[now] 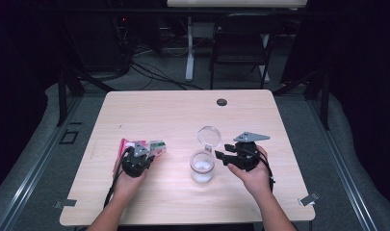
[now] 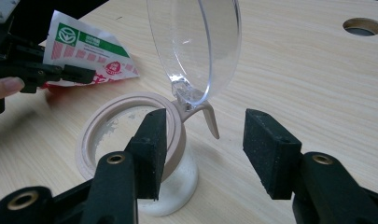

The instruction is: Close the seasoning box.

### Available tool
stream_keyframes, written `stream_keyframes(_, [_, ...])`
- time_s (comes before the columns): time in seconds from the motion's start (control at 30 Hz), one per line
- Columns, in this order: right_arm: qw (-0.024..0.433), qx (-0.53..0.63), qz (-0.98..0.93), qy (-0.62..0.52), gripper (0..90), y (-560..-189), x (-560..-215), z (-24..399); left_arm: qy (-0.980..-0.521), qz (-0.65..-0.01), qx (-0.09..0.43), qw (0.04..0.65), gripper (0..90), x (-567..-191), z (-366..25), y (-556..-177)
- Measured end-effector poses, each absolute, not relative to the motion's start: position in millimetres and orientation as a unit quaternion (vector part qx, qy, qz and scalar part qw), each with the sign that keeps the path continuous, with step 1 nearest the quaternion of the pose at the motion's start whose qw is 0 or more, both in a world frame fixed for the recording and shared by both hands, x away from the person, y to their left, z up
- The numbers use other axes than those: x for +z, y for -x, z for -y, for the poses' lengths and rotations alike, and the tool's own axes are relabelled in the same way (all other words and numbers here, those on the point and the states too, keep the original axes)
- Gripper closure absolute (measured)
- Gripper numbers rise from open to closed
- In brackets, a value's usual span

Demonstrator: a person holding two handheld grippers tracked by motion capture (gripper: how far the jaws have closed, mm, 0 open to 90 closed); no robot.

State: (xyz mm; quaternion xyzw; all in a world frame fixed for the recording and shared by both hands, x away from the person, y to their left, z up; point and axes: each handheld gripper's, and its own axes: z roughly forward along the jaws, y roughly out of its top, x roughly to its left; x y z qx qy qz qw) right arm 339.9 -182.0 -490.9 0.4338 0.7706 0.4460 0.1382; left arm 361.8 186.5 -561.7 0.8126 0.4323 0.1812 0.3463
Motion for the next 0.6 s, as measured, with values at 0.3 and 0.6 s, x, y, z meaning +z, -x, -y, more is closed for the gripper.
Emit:
stream_keyframes(0.3, [0.138,0.445,-0.771,-0.435,49.6,-340.1,-491.4,182.0,-0.769,-0.477,0.123,0.409,90.0,-555.8,-208.5,-366.3])
stream_keyframes(0.6, [0.139,0.447,-0.769,-0.435,49.5,-340.1,-491.3,182.3,-0.761,-0.472,0.164,0.414,90.0,-543.4,-217.5,-363.1])
